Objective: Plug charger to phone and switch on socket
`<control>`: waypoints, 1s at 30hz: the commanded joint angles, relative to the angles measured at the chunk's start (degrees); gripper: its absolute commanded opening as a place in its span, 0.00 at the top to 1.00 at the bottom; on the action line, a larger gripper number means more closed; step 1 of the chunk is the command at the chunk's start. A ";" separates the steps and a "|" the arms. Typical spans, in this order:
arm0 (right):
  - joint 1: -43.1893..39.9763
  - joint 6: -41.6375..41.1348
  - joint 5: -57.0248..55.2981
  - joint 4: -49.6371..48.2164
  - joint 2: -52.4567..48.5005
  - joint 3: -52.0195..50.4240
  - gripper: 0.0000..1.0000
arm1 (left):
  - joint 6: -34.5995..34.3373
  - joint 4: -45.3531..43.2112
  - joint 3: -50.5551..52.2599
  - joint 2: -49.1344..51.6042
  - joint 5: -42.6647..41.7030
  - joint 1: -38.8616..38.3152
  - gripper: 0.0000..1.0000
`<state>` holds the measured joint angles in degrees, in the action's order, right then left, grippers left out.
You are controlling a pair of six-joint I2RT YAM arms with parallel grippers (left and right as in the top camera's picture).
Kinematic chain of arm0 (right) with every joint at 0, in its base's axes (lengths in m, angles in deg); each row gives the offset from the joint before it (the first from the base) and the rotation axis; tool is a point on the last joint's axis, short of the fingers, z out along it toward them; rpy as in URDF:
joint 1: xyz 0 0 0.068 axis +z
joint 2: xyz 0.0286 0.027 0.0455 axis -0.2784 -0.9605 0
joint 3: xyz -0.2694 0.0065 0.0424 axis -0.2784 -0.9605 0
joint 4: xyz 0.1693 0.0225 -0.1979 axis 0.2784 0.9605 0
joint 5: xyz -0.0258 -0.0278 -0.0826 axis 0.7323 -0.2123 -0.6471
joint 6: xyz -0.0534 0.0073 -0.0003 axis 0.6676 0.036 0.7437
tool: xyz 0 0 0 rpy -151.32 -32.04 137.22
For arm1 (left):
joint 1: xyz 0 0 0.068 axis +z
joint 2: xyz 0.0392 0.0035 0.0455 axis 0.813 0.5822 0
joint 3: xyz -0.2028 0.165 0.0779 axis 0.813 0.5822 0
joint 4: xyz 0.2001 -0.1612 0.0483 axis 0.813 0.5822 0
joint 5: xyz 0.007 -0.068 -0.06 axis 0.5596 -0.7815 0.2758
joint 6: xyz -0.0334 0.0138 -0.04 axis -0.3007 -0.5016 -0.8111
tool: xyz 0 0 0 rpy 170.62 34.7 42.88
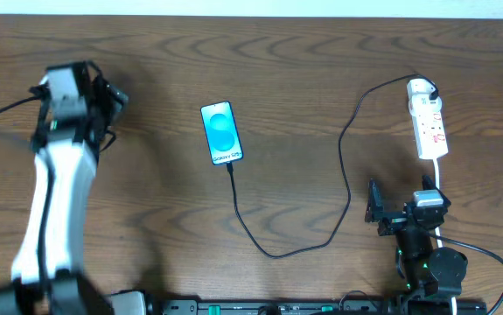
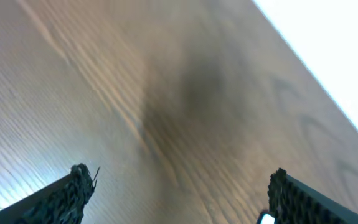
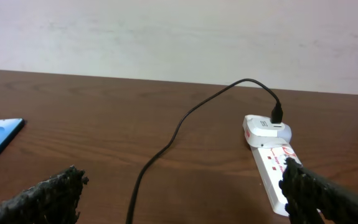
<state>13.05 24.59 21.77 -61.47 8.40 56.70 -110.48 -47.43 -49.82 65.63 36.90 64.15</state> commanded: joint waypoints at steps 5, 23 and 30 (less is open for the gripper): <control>-0.22 -0.94 0.35 0.07 0.52 -0.17 0.01 | 24.24 -15.37 23.08 -22.01 -11.02 0.28 0.08; -0.22 -0.94 0.35 0.07 0.52 -0.20 0.01 | 38.21 -25.70 58.77 -70.51 -6.34 -5.11 0.07; -0.22 -0.96 0.35 0.07 0.52 -0.17 0.01 | 41.44 -25.62 62.93 -77.66 -6.32 -6.36 0.02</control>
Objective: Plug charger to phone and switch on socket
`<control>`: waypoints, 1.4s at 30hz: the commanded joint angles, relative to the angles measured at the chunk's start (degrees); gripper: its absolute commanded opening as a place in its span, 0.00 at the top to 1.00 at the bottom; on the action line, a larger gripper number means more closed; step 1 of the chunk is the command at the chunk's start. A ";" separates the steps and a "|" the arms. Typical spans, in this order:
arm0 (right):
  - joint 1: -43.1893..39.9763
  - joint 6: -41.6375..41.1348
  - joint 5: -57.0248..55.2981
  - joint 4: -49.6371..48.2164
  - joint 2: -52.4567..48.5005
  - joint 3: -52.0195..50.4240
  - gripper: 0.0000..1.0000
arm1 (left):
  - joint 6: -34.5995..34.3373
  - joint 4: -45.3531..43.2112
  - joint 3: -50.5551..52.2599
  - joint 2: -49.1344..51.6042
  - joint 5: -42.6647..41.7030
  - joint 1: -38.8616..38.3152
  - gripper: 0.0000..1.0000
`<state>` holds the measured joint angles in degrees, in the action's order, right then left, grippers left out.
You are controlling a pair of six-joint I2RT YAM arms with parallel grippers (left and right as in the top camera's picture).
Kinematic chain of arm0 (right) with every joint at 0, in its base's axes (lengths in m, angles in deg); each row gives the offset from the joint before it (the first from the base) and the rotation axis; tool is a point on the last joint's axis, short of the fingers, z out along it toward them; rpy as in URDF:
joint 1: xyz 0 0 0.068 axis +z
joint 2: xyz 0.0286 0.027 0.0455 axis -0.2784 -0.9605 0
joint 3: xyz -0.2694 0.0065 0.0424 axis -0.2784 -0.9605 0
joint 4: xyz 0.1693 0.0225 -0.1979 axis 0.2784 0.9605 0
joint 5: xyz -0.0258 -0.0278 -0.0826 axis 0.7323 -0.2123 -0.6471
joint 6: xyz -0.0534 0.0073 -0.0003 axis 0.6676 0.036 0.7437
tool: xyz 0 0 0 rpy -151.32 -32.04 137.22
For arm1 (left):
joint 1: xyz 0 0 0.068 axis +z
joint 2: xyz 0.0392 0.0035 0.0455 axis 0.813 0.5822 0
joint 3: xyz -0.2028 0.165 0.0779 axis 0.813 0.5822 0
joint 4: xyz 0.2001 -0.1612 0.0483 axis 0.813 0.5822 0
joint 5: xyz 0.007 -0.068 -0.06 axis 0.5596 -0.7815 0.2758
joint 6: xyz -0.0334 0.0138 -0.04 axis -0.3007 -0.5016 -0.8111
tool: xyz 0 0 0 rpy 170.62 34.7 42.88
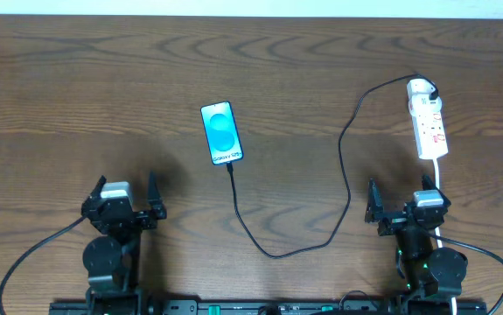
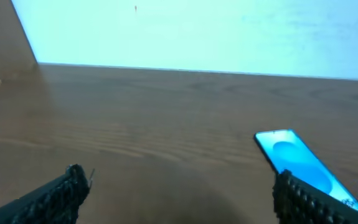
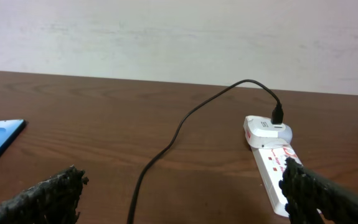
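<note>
A phone (image 1: 221,133) with a lit blue screen lies face up mid-table; it also shows in the left wrist view as the phone (image 2: 303,163). A black charger cable (image 1: 286,249) runs from the phone's near end in a loop to a white adapter plugged into the far end of the white power strip (image 1: 429,127), seen too as the power strip (image 3: 272,158). My left gripper (image 1: 120,203) stands open at the front left, nothing between its fingers. My right gripper (image 1: 404,206) stands open at the front right, just short of the strip.
The brown wooden table (image 1: 76,96) stretches out to a pale wall behind. The strip's own white lead runs past my right arm toward the front edge. Both arm bases sit on a black rail at the table's front.
My left arm was stretched out to the far left of the table; now it is folded back at the front left, gripper still open. Phone, cable, strip and right arm are unchanged.
</note>
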<state>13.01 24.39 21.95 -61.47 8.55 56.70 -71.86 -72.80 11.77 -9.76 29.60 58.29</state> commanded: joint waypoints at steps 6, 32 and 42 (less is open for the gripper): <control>-0.17 -0.74 0.17 0.07 0.37 -0.17 0.01 | 3.19 5.27 2.43 -6.27 0.96 -0.50 0.02; -0.17 -0.74 0.15 0.07 0.37 -0.17 0.01 | 3.17 5.53 2.43 -7.10 0.96 -0.50 0.02; -0.17 -0.76 0.17 0.07 0.37 -0.17 0.01 | 3.17 5.53 2.43 -7.10 0.96 -0.50 0.02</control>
